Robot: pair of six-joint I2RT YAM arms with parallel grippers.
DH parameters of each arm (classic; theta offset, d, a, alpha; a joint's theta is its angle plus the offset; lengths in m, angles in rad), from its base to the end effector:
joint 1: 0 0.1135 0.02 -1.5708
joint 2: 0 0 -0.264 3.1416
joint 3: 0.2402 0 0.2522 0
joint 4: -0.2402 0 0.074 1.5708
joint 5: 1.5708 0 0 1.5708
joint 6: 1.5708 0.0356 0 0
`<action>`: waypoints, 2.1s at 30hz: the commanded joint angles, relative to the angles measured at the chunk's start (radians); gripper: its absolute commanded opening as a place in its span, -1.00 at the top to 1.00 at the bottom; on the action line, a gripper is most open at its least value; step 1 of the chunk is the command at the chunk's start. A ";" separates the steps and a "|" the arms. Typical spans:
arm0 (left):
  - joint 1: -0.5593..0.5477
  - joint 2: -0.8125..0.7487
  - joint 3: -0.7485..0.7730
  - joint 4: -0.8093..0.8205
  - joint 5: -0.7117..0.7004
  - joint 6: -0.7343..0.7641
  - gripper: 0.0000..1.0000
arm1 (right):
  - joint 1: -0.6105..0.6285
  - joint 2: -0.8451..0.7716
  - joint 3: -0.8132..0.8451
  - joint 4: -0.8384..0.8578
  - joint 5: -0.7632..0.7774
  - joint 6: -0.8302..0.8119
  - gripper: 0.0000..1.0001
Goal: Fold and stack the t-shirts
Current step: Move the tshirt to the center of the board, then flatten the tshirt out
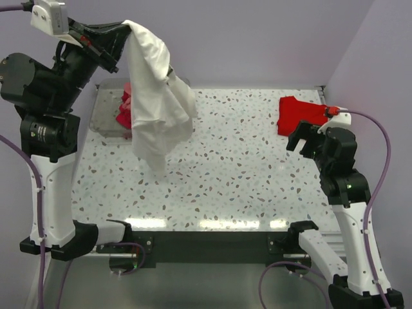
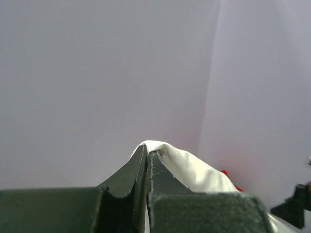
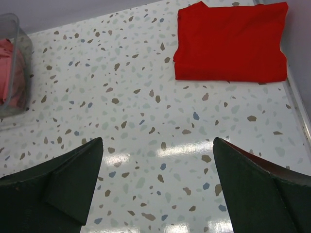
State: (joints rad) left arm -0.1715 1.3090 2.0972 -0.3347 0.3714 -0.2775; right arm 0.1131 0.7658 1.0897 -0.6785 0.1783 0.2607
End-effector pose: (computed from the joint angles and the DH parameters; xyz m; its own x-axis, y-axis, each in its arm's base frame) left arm 0.1734 -0.0431 0.6315 0.2835 -0.3082 -0.9081 0.5804 0.8090 -0.0933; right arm 0.1449 0.0101 0.3935 -0.3194 0.2190 -0.9220 0.1413 0.9731 0.1822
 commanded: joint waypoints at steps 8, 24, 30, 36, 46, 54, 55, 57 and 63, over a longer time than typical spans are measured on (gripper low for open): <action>-0.399 0.160 -0.313 0.151 -0.143 -0.020 1.00 | 0.002 -0.002 0.030 -0.009 -0.036 0.034 -0.97; -0.531 0.287 -0.654 0.218 -0.518 0.051 -0.93 | 0.002 0.098 -0.200 0.088 -0.218 0.270 -0.77; -0.650 0.058 -1.093 0.249 -0.681 -0.054 -0.82 | 0.011 0.220 -0.264 0.158 -0.223 0.285 -0.67; -0.896 -0.001 -1.247 0.134 -0.830 -0.242 -0.58 | 0.013 0.256 -0.309 0.212 -0.226 0.301 -0.67; -1.157 0.130 -1.198 -0.114 -0.963 -0.460 -0.24 | 0.013 0.248 -0.324 0.212 -0.229 0.288 -0.69; -1.267 0.168 -1.207 -0.207 -0.959 -0.580 -0.12 | 0.013 0.254 -0.333 0.212 -0.229 0.281 -0.71; -1.272 0.165 -1.210 -0.202 -0.951 -0.586 -0.11 | 0.013 0.256 -0.335 0.214 -0.232 0.282 -0.71; -1.283 0.162 -1.214 -0.202 -0.936 -0.601 -0.08 | 0.013 0.262 -0.336 0.218 -0.240 0.284 -0.71; -1.293 0.153 -1.264 -0.141 -0.884 -0.632 -0.04 | 0.013 0.268 -0.341 0.221 -0.240 0.285 -0.71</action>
State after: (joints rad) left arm -1.4567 1.4776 0.8566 -0.5091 -0.5327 -0.8562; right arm 0.1234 1.0332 0.7605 -0.4923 -0.0452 0.5419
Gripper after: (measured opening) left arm 0.524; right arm 0.855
